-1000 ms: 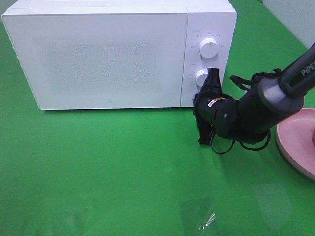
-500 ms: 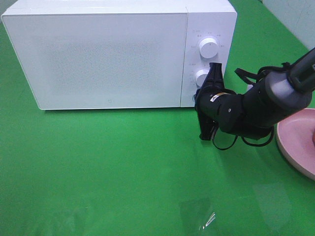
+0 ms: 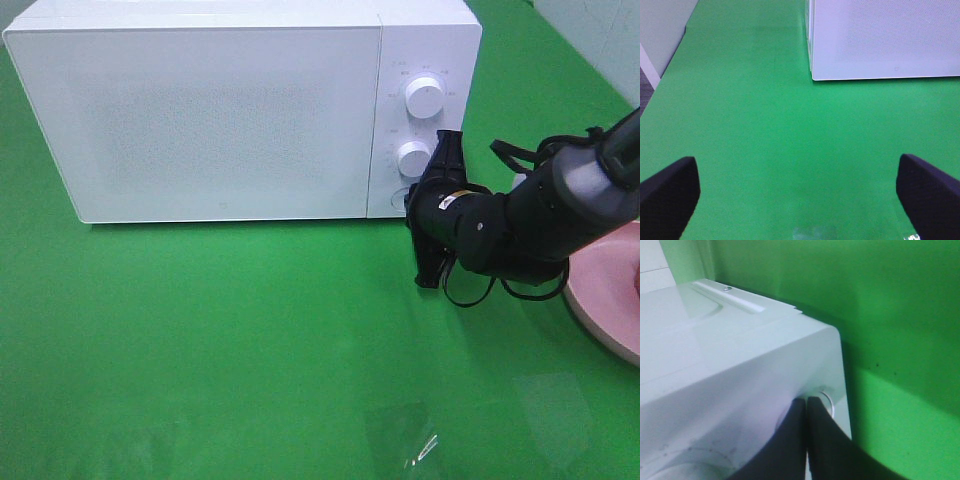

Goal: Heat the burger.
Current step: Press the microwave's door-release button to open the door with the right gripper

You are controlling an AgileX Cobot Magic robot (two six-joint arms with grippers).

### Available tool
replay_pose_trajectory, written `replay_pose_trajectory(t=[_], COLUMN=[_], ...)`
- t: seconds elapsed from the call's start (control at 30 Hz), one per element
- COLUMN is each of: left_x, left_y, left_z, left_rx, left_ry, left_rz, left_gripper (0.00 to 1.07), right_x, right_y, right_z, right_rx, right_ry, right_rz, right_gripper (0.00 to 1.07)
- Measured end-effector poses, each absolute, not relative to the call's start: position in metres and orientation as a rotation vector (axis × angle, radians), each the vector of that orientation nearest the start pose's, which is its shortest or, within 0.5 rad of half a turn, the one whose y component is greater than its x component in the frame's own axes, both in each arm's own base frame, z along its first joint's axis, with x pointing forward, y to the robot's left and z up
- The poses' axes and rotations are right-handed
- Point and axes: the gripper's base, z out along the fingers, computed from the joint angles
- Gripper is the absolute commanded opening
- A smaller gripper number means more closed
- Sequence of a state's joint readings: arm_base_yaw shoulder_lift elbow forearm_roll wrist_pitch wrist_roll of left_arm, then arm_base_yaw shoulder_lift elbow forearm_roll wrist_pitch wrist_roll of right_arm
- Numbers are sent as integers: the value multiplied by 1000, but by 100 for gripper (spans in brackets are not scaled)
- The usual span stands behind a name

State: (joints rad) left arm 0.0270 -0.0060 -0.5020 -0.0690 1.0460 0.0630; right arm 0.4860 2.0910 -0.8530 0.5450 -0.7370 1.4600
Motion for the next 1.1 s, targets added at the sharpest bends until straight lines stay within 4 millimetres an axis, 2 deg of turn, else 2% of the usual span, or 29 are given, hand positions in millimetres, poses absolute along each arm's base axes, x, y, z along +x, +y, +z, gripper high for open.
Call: replay_pose_trajectory(t=[0.8,1.1], left_x=[-5,-5], left_y=[-6,-6], left_z=[279,279], left_rx=[39,39], left_ry=[2019,2019], left_rz=[-25,-25], left_gripper=[100,100], right_x=[346,348], right_y=[147,146], right_z=[92,83], right_rx=[1641,1585], right_ry=[1468,1442], right_rz=[1143,1133], right_gripper=[0,0])
